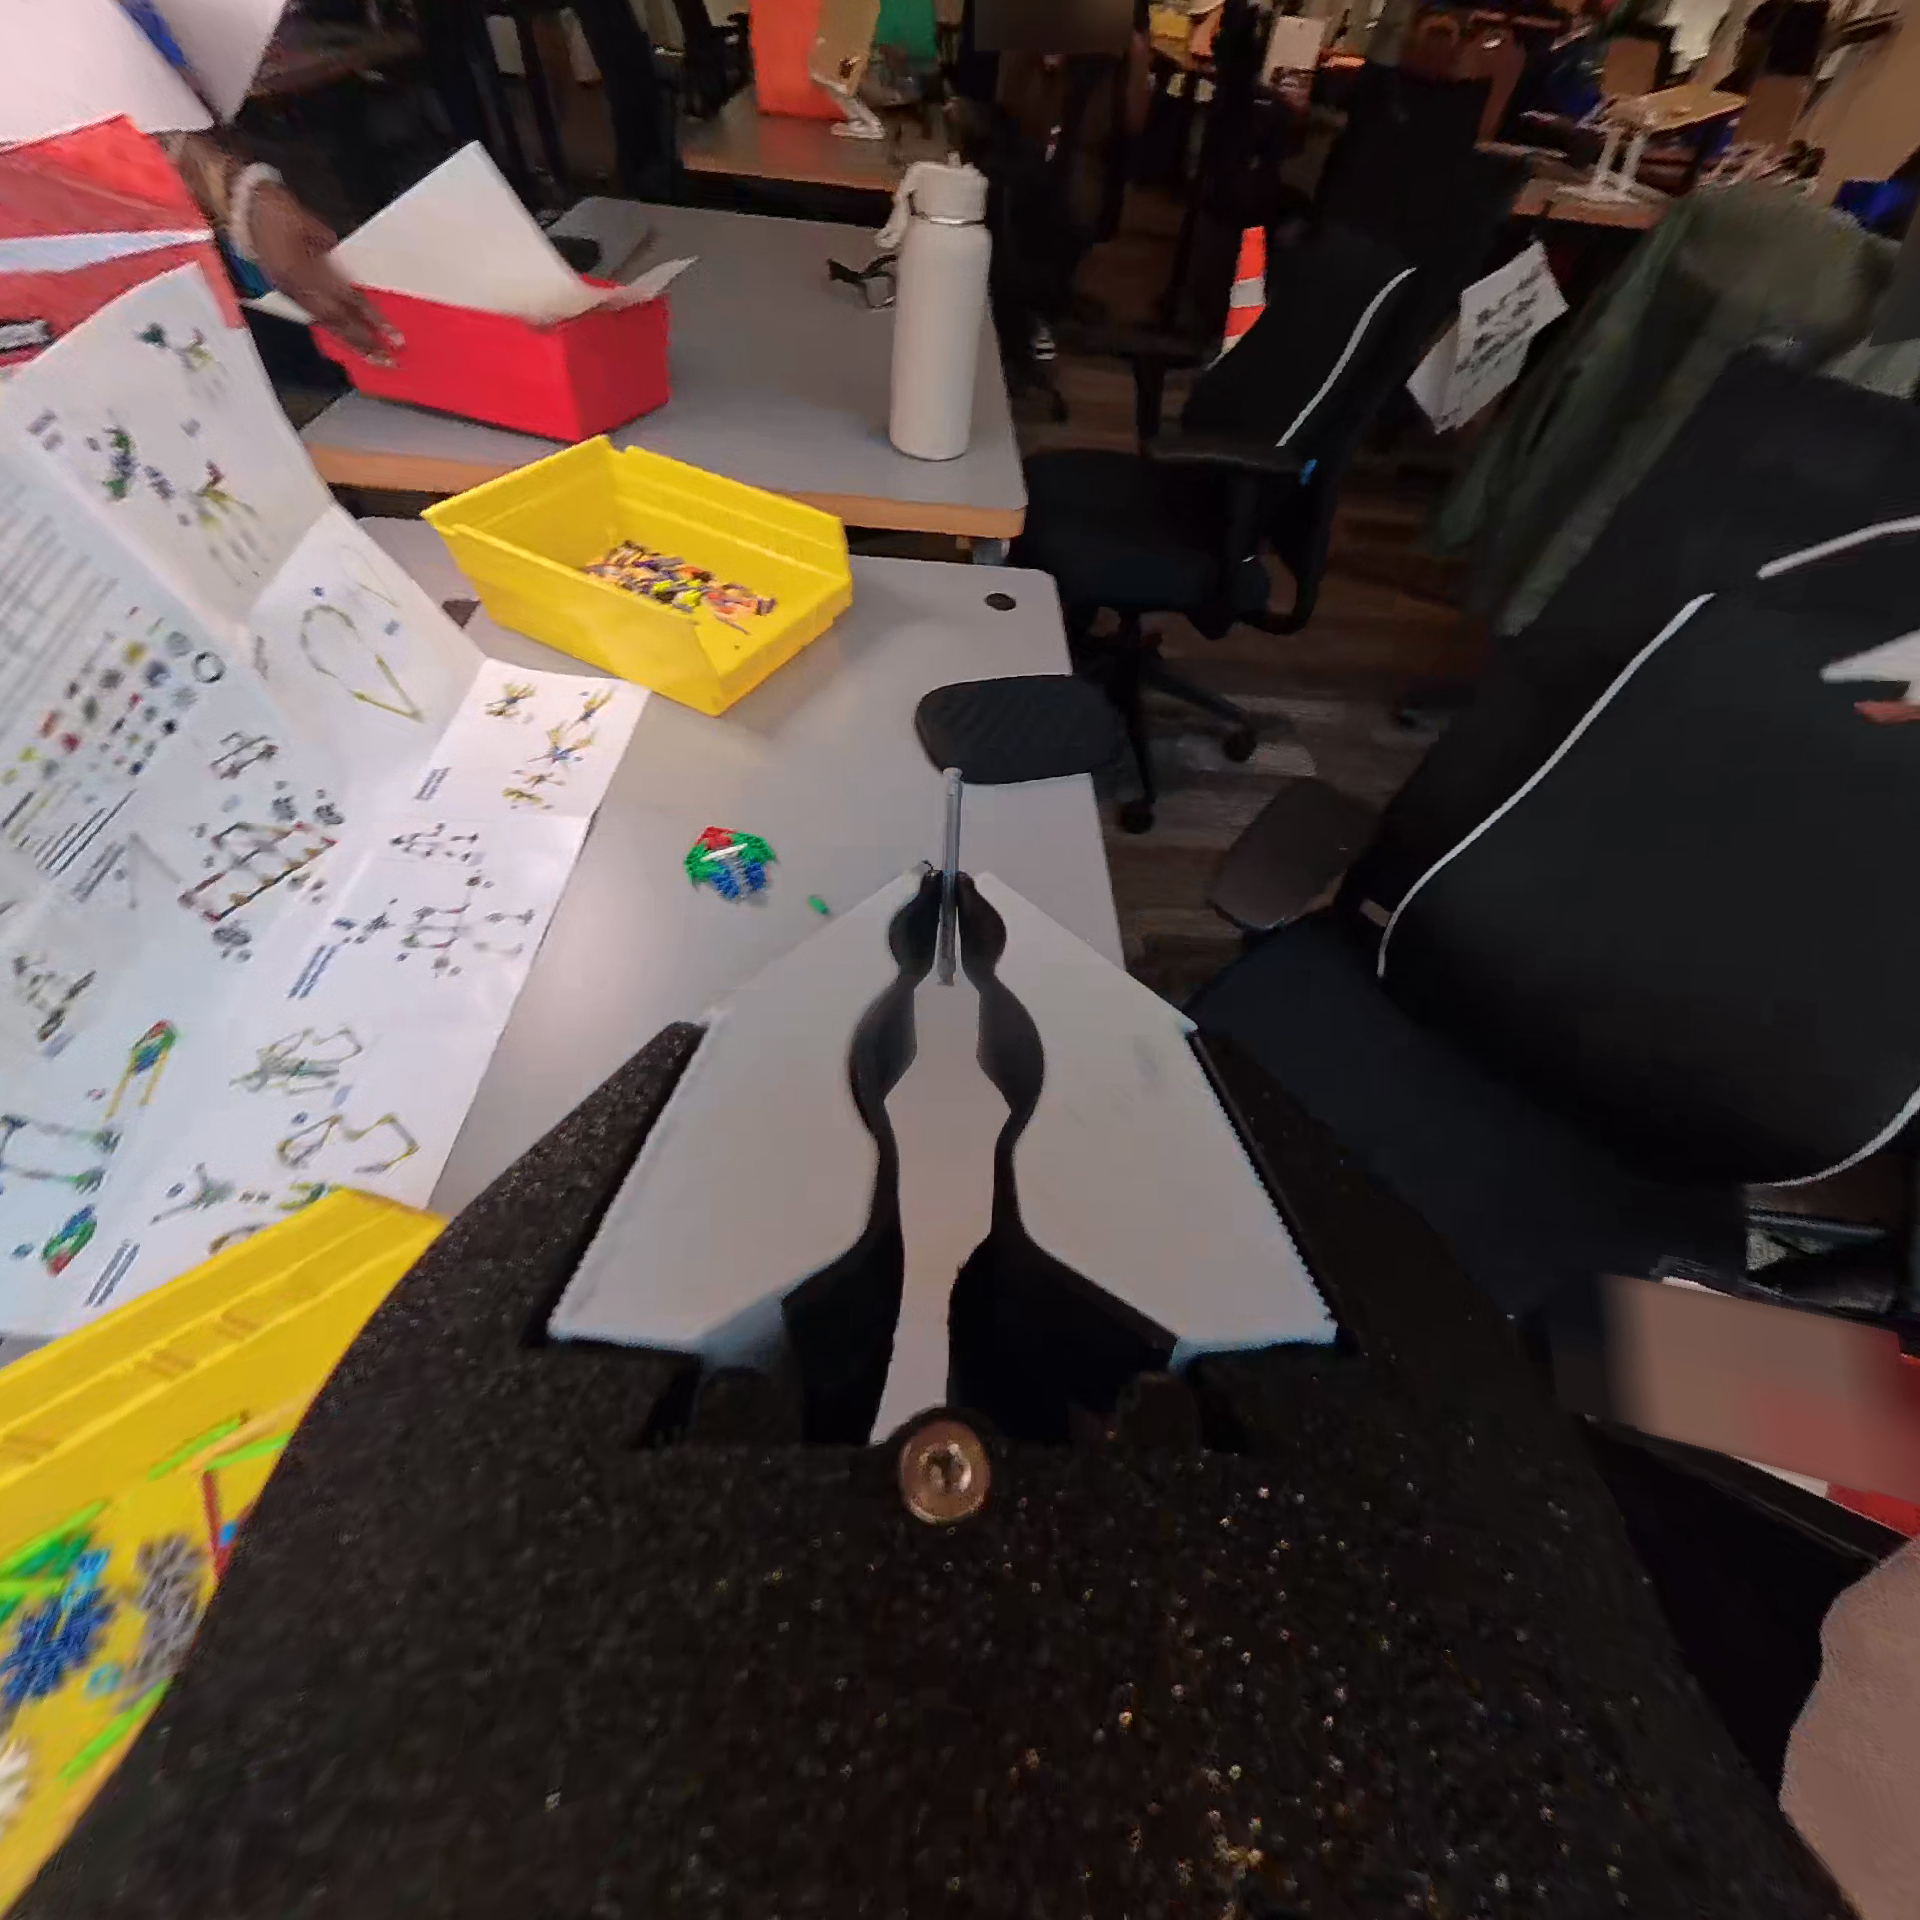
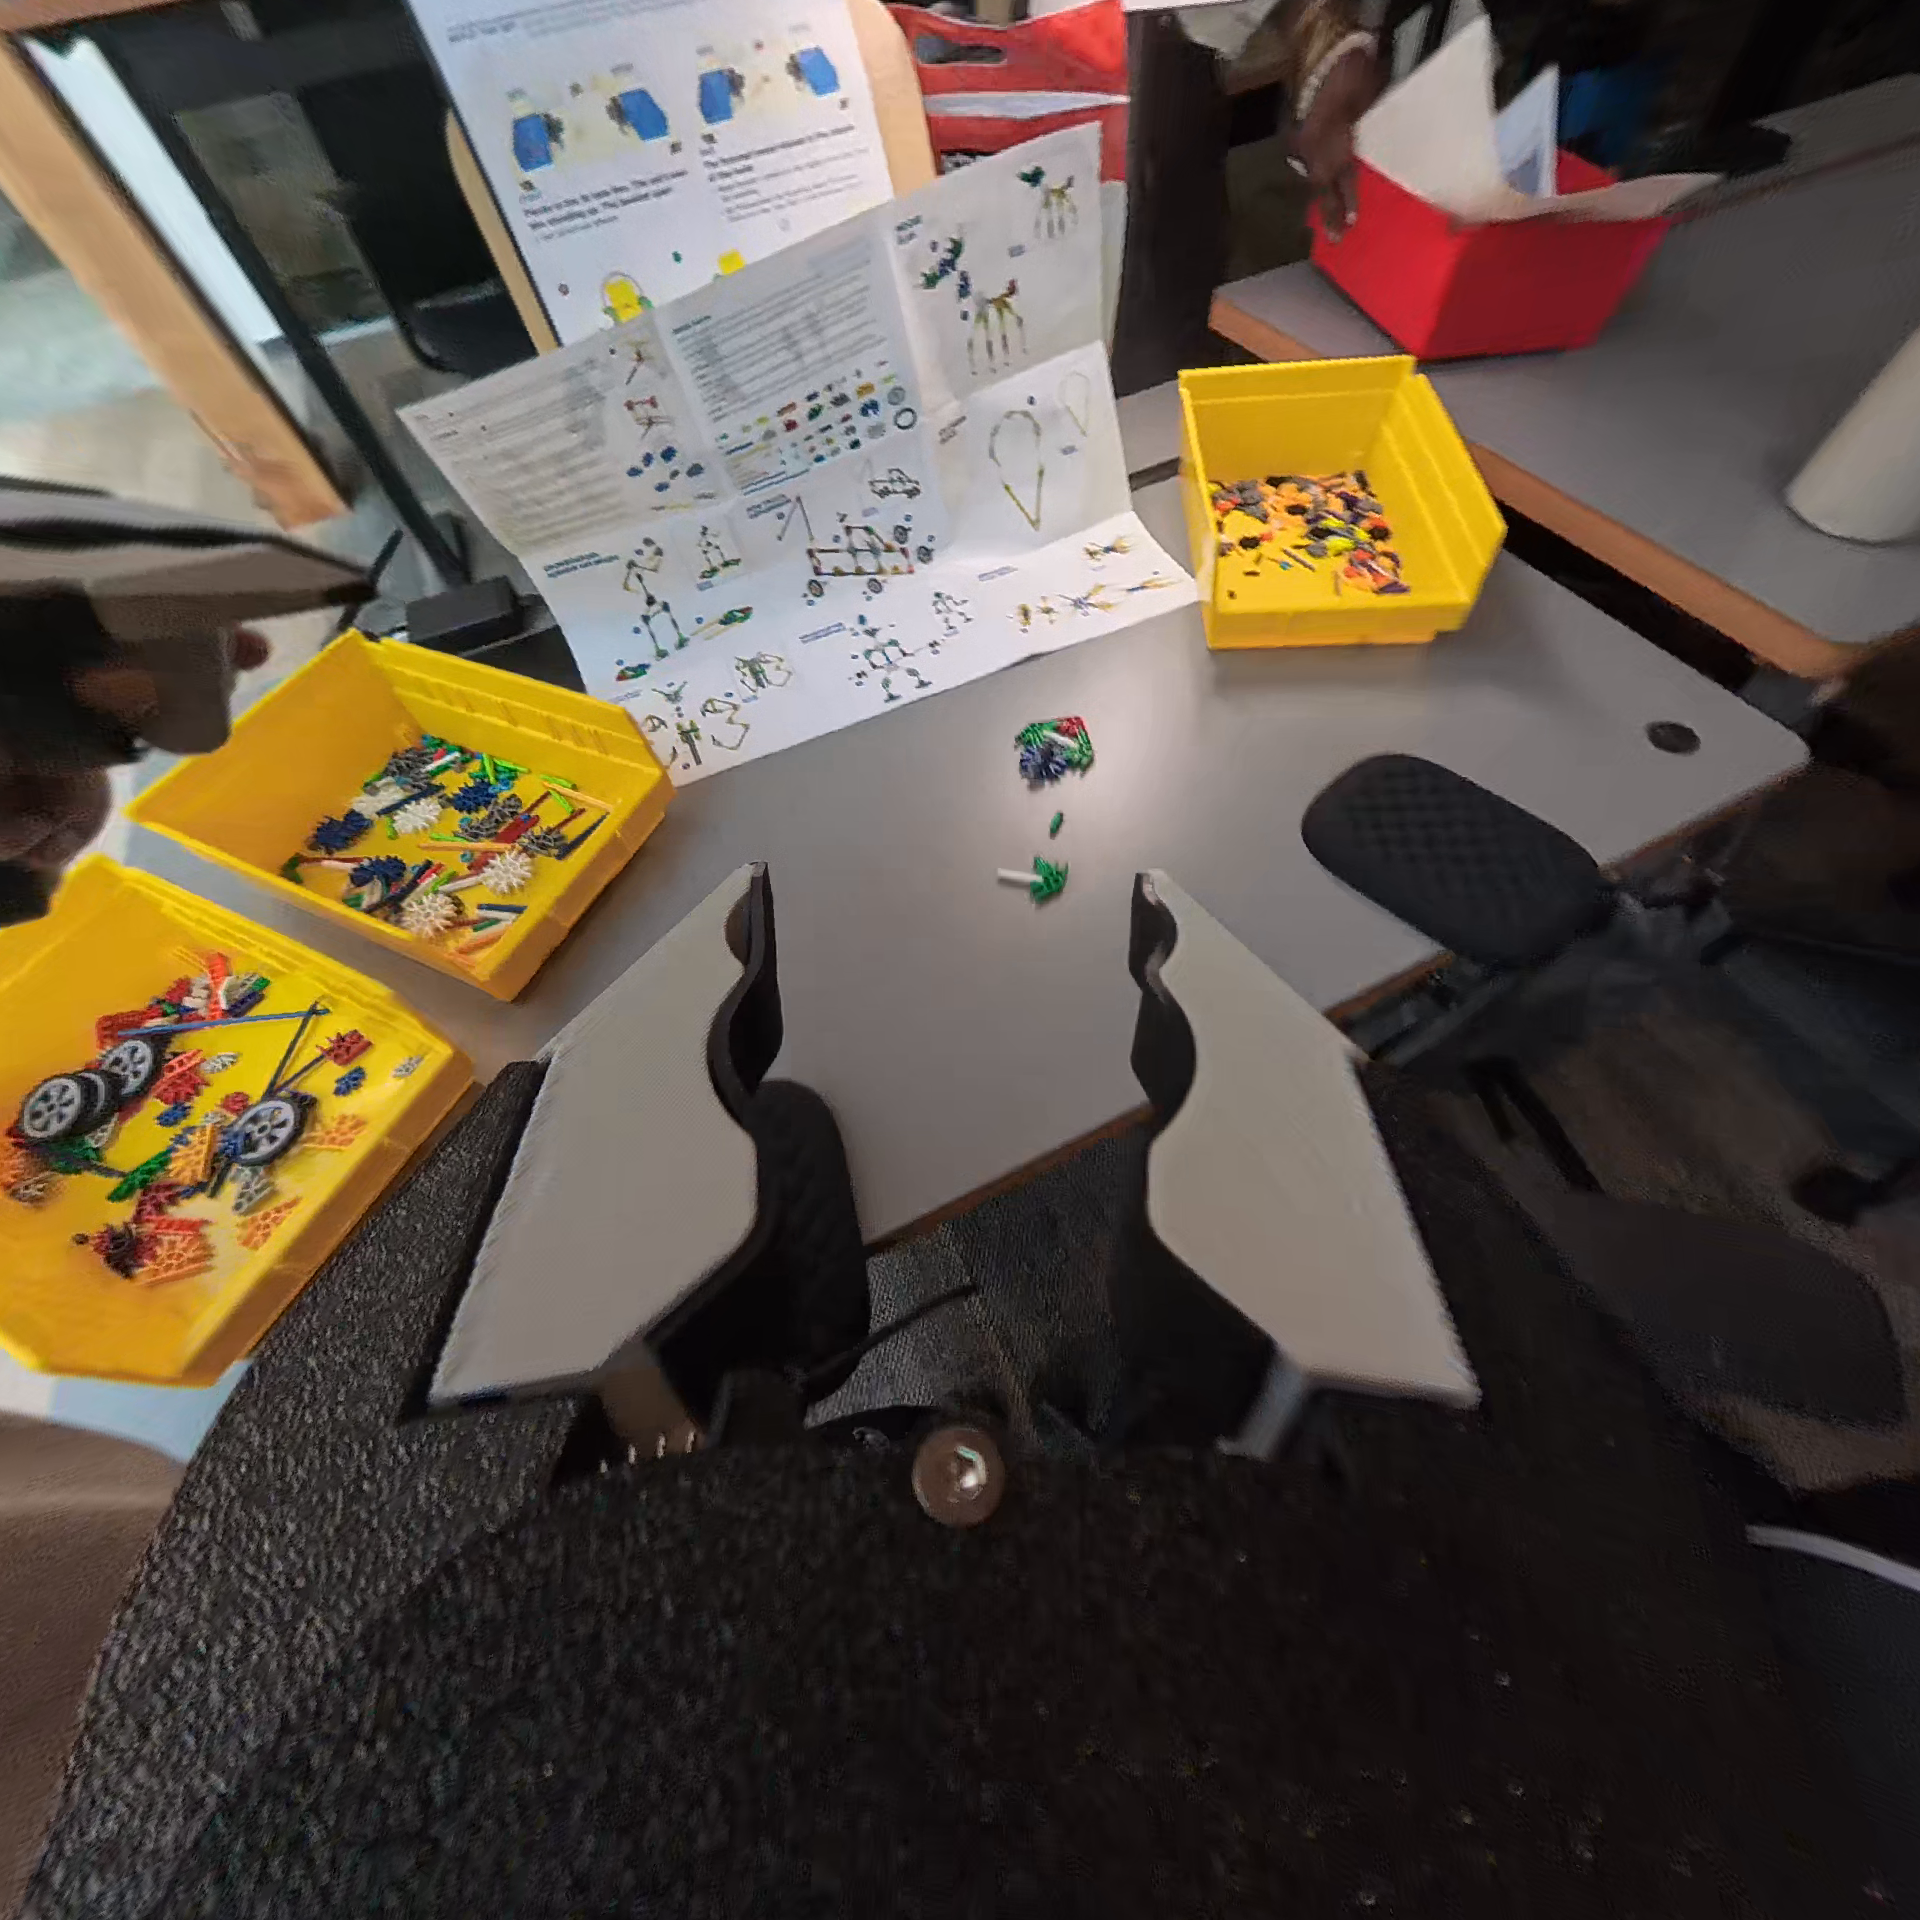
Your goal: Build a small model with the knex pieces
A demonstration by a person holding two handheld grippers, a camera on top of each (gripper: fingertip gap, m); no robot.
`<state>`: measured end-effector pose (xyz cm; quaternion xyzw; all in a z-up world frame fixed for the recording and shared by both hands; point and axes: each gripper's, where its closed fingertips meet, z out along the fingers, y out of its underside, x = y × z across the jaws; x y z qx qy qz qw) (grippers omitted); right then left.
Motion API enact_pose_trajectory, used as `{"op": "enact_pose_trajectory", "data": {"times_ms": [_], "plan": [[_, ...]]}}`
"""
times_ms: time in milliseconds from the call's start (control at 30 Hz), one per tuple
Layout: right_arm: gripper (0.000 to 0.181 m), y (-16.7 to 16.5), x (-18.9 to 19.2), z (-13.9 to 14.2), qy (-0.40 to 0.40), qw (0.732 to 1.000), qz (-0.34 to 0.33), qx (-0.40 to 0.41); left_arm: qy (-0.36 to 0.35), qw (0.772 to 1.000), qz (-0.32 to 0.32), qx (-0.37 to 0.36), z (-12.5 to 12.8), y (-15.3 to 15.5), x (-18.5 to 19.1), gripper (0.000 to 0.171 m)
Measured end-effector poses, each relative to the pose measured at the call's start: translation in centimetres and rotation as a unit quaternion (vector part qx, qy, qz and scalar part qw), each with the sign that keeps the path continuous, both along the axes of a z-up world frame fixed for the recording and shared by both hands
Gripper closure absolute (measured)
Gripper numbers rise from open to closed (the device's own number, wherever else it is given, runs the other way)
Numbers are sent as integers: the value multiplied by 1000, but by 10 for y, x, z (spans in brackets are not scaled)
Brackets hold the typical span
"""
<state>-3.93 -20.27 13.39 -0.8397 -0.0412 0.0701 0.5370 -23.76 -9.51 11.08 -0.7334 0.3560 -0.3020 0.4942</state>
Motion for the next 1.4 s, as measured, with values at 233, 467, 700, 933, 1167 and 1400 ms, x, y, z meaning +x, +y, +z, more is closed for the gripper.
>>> {"op": "enact_pose_trajectory", "data": {"times_ms": [233,467,700,933,1167,1400], "plan": [[109,249,44,4,-37,990,128,54,62,958,273,-67,-63,25,-114,170],[104,422,100,52,-1,985,128,116,50,884,458,-76,-60,6,-140,170],[105,403,33,-18,-37,951,281,127,40,869,493,-1,-86,-19,-112,170],[105,315,27,-160,-12,862,487,140,54,846,520,104,-138,-76,-49,170],[100,239,172,-211,56,821,554,129,12,816,575,62,-176,-133,107,170],[96,194,312,-205,54,836,522,160,31,848,521,92,-133,-111,233,170]]}}
